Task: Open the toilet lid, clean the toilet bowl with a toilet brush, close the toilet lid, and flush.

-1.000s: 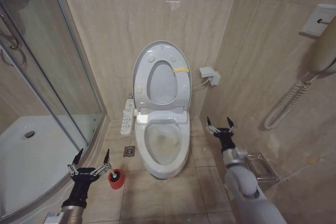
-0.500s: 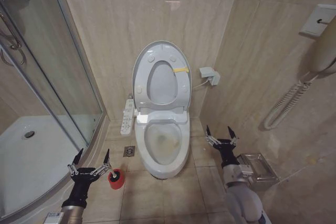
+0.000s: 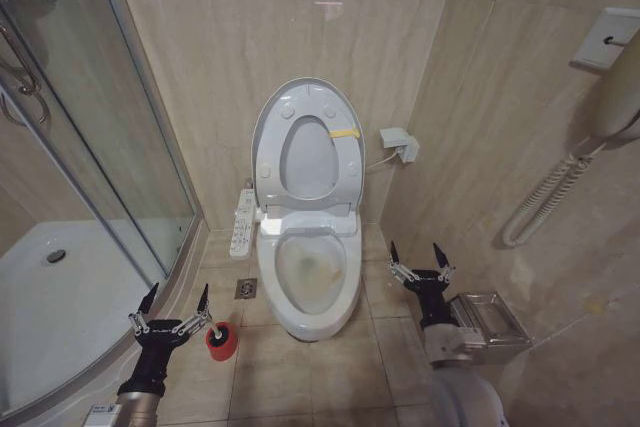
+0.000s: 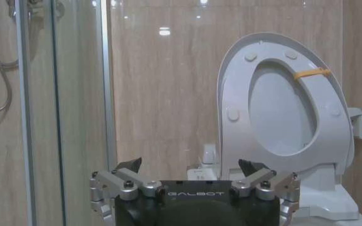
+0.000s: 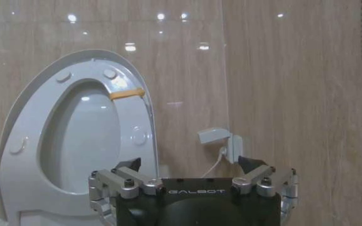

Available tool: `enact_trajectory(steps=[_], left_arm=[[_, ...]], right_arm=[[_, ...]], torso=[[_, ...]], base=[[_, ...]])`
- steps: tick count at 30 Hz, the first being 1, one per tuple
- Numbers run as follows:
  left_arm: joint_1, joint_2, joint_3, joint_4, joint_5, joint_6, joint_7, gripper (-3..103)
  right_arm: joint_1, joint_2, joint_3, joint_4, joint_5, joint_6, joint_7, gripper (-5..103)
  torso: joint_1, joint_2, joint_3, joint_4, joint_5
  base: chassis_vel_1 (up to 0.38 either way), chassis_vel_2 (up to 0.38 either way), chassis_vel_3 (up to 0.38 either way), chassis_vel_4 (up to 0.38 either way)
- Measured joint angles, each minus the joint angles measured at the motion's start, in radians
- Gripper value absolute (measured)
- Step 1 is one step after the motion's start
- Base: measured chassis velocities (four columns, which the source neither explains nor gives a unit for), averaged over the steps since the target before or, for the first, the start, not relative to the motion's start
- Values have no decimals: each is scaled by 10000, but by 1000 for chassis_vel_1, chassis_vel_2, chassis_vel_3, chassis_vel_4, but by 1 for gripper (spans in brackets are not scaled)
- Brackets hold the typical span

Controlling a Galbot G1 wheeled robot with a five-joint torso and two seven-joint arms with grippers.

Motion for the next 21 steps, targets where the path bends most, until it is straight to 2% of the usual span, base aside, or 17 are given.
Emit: enact_trajectory(steps=[21], left_arm=[[0, 0, 0, 0, 0, 0, 0, 100]], right_arm=[[24, -8, -36, 42, 60, -62, -13, 100]], torso=[[0, -2, 0, 1, 2]], base=[[0, 0, 0, 0]])
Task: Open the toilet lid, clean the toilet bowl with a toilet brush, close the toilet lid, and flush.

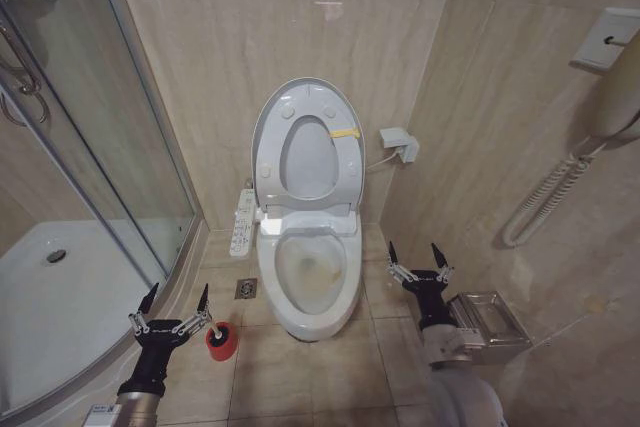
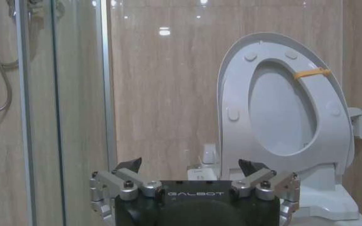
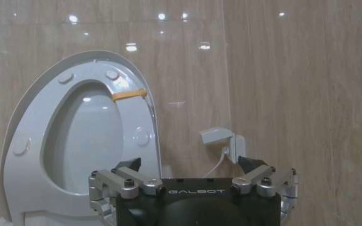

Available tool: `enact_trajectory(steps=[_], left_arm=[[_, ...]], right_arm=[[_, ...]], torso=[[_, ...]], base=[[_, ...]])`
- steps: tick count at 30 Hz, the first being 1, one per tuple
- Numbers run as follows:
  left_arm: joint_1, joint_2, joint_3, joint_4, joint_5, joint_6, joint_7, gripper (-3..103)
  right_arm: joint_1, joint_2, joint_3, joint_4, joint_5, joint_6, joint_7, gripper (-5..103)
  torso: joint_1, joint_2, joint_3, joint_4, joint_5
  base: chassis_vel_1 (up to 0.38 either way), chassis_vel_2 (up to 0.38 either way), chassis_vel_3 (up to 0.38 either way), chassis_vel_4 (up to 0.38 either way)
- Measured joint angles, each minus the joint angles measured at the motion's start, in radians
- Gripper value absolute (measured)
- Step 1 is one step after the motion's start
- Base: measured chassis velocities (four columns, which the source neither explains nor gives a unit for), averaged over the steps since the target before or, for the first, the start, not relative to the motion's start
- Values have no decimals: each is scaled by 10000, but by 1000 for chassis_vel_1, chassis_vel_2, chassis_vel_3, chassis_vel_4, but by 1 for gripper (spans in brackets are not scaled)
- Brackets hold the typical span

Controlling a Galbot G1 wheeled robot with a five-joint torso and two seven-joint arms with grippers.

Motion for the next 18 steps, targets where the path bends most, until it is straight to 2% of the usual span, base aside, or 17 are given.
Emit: enact_trajectory(steps=[18], left_arm=[[-1, 0, 0, 0, 0, 0, 0, 100]], right_arm=[[12, -7, -1, 0, 20, -14, 3, 100]], torso=[[0, 0, 0, 0, 0]], base=[[0, 0, 0, 0]])
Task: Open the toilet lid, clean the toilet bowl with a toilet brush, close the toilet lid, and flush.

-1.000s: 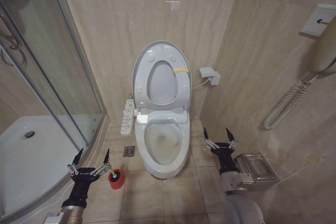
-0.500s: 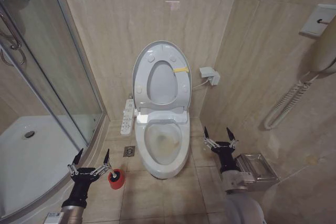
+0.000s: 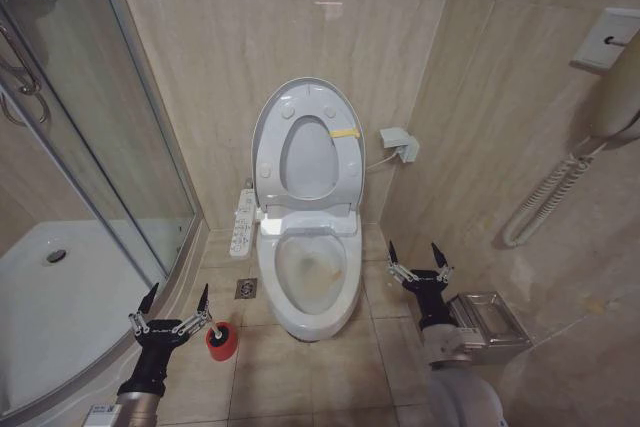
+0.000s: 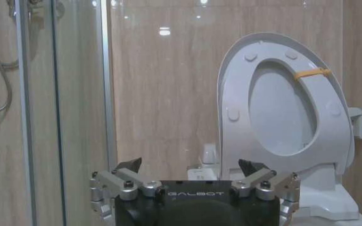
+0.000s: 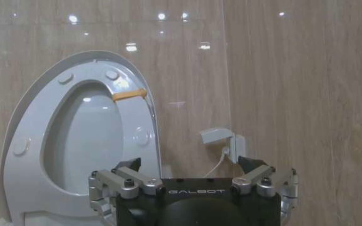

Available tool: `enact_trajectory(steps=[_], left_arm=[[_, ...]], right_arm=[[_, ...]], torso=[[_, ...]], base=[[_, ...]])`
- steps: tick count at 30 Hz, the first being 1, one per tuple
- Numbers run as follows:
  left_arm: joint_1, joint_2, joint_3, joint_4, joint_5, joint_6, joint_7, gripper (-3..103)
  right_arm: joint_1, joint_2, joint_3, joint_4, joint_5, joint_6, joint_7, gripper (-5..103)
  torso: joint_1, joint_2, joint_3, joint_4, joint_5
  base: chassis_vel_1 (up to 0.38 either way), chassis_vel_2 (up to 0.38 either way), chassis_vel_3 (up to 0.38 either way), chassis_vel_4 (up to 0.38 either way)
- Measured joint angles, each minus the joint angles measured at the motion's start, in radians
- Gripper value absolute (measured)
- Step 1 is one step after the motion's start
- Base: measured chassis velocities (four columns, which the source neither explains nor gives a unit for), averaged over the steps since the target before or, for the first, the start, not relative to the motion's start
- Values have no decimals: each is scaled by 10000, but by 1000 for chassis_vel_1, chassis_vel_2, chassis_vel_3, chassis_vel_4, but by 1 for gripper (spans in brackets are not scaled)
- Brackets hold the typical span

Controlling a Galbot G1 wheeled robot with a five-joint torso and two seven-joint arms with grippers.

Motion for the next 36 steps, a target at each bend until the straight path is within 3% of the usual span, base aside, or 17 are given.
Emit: enact_trajectory(steps=[36], left_arm=[[0, 0, 0, 0, 0, 0, 0, 100]], right_arm=[[1, -1, 0, -14, 7, 0, 0, 100]], torso=[[0, 0, 0, 0, 0]], base=[[0, 0, 0, 0]])
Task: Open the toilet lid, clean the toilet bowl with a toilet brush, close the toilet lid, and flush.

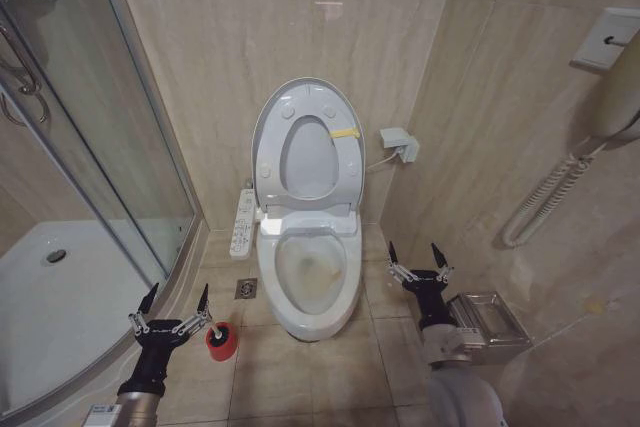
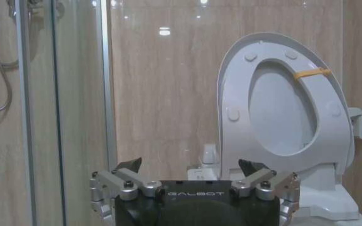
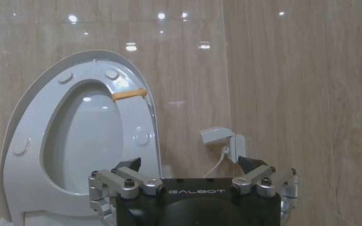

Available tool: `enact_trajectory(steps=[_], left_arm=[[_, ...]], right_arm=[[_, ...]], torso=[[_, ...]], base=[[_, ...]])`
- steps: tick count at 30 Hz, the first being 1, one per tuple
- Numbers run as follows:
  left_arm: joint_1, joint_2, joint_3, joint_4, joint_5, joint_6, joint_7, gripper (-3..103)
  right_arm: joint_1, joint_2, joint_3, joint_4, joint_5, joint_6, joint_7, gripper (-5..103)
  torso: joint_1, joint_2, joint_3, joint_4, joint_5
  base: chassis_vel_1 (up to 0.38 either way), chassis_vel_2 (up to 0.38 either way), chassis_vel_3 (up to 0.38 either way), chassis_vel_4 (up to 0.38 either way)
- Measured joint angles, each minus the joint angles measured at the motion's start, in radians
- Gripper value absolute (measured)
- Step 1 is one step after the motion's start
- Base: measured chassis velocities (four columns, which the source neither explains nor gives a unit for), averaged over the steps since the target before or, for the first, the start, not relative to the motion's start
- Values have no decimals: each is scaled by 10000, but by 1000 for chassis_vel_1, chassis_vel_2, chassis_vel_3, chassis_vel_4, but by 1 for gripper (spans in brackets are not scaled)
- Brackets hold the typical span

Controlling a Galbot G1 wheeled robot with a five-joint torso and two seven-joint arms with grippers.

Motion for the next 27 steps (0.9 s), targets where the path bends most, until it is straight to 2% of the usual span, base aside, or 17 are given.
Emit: enact_trajectory(steps=[27], left_arm=[[0, 0, 0, 0, 0, 0, 0, 100]], right_arm=[[0, 0, 0, -1, 0, 0, 0, 100]], torso=[[0, 0, 0, 0, 0]], base=[[0, 0, 0, 0]])
